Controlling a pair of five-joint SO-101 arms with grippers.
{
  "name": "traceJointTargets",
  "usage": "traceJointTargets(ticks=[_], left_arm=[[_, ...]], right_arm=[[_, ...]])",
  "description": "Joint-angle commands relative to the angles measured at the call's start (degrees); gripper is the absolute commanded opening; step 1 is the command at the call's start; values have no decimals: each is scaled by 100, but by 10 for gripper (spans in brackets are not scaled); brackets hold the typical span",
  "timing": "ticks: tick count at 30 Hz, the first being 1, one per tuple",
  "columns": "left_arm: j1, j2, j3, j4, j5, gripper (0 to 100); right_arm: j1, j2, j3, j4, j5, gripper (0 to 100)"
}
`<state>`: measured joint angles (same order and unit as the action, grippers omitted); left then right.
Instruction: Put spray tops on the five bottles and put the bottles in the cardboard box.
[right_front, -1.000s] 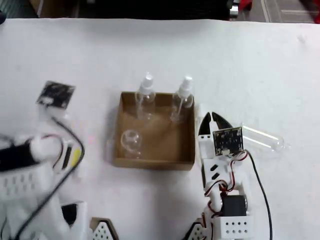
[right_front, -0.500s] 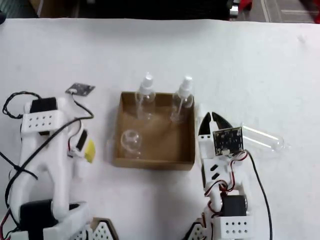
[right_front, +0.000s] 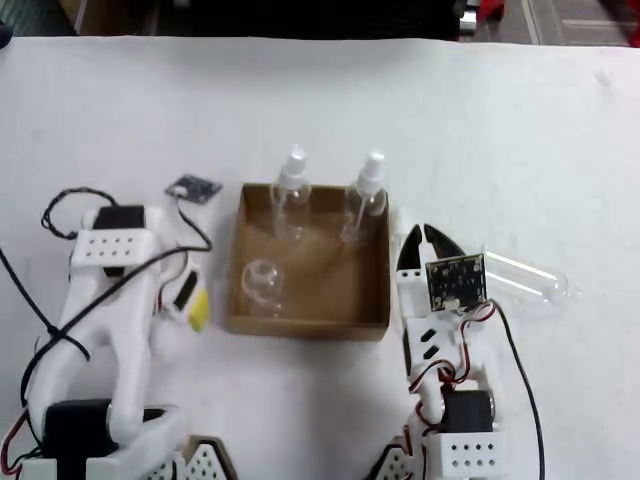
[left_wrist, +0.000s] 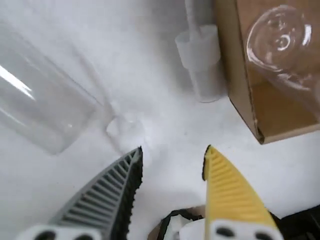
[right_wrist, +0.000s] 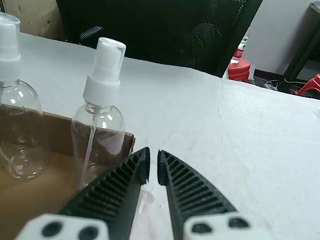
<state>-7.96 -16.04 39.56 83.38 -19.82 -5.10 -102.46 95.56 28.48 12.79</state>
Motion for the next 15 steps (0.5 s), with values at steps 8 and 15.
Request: traceJointTargets(ticks=[8, 15], left_arm=[[-303, -180, 1090, -993, -369, 193], [-919, -180, 1257, -1451, -387, 193]], right_arm=[[13, -48, 132, -4, 62, 15], [13, -48, 132, -4, 62, 15]])
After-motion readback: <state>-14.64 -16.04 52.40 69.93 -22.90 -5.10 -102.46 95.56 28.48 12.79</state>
